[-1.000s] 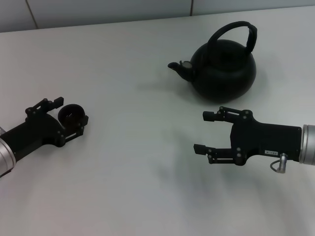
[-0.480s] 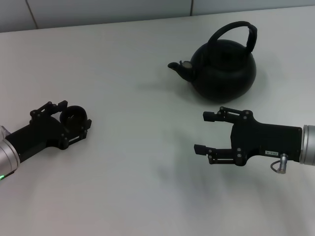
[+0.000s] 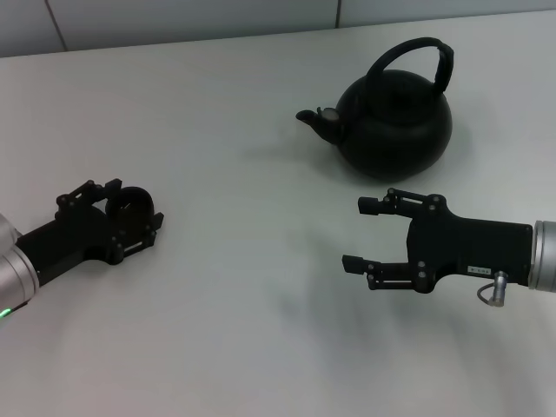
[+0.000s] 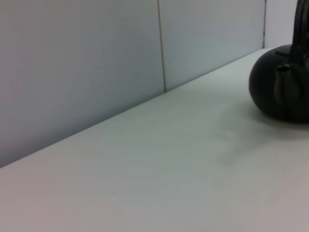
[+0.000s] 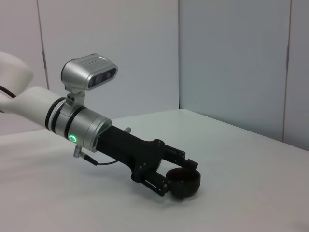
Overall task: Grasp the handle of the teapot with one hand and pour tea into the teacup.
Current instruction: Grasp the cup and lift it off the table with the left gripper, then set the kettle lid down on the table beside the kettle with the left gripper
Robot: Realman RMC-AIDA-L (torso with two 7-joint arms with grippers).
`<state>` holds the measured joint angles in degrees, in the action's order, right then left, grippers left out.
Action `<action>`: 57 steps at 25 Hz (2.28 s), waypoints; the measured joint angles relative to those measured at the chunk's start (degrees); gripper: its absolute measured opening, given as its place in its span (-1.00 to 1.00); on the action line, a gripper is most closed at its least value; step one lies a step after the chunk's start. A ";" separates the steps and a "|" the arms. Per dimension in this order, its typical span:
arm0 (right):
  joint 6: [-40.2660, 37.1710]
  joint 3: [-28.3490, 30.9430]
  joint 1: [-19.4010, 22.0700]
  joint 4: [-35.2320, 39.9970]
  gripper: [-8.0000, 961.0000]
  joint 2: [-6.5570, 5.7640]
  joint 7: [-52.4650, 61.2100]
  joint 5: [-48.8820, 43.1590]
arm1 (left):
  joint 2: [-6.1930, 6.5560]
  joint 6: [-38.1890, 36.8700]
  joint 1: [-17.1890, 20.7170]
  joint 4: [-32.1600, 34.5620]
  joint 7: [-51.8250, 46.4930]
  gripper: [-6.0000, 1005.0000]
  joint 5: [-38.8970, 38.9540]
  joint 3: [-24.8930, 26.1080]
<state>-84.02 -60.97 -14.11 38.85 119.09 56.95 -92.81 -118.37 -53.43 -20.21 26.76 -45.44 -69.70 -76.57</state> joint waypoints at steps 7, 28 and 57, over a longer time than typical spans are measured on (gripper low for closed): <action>0.01 0.06 0.10 0.14 0.71 0.08 0.00 0.14 | -0.02 0.52 -0.18 0.28 0.08 0.57 0.00 -0.88; -1.68 0.51 0.79 1.26 0.71 0.18 0.64 0.19 | -0.72 1.85 -8.88 0.58 -2.51 0.39 0.61 -7.67; -2.30 0.59 1.19 1.76 0.71 0.18 0.68 0.35 | -0.81 8.78 -13.78 -2.85 -2.16 0.39 4.98 -15.89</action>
<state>-86.32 -60.38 -12.92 40.61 119.27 57.63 -92.46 -119.18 -44.65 -33.99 23.90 -47.60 -64.72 -92.47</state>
